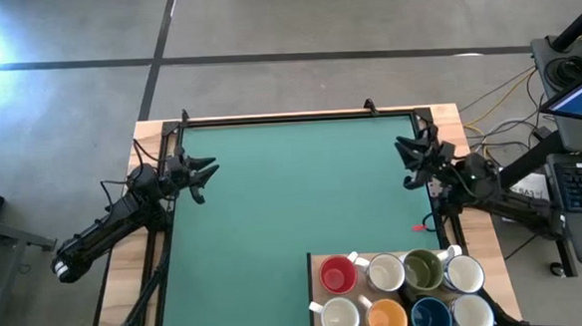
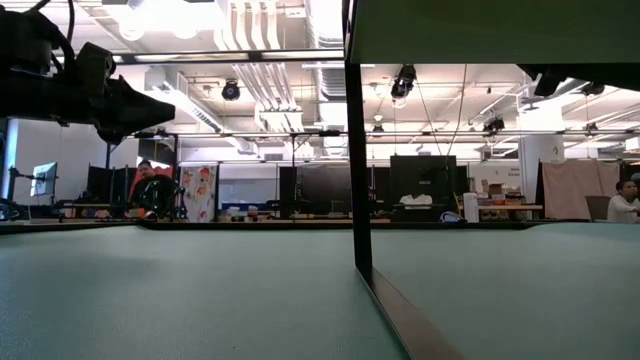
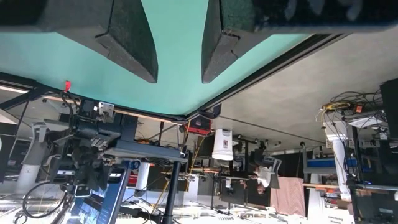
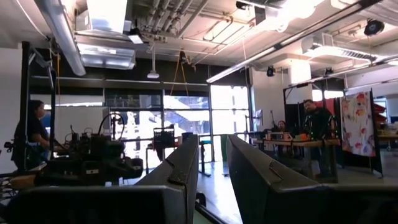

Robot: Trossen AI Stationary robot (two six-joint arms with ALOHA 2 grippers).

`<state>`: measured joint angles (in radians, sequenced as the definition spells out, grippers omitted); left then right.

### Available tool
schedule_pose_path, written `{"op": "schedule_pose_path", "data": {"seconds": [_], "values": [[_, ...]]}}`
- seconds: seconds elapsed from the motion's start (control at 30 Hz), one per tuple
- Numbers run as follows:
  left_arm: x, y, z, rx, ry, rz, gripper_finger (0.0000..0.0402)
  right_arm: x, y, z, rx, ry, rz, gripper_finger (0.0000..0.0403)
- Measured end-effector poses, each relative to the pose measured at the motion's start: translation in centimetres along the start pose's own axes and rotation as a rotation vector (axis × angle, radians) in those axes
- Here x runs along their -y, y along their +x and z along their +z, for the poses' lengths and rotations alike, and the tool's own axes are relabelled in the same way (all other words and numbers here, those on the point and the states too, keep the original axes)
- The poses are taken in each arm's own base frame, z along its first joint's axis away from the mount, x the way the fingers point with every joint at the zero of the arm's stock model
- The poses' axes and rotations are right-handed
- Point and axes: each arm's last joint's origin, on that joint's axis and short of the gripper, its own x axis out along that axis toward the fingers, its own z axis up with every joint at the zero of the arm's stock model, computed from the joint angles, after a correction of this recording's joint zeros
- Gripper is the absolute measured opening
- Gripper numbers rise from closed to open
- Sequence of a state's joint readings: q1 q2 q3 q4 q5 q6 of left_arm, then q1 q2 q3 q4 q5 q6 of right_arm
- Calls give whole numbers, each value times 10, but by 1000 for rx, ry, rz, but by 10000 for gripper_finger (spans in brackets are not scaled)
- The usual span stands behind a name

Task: Place coffee mugs
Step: Return to Home Position

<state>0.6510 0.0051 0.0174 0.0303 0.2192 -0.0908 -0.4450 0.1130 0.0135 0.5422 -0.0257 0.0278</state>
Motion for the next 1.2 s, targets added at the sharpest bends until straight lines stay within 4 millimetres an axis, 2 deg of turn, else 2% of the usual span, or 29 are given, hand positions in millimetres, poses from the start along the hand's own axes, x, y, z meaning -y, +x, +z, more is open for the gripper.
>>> {"op": "schedule_pose_path", "data": {"seconds": [0.27,1.2], "values": [[0,0,0,0,0,0,107,0,-6,2,7,-3,0,73],[0,0,0,0,0,0,107,0,-6,0,-8,43,-2,73]]}}
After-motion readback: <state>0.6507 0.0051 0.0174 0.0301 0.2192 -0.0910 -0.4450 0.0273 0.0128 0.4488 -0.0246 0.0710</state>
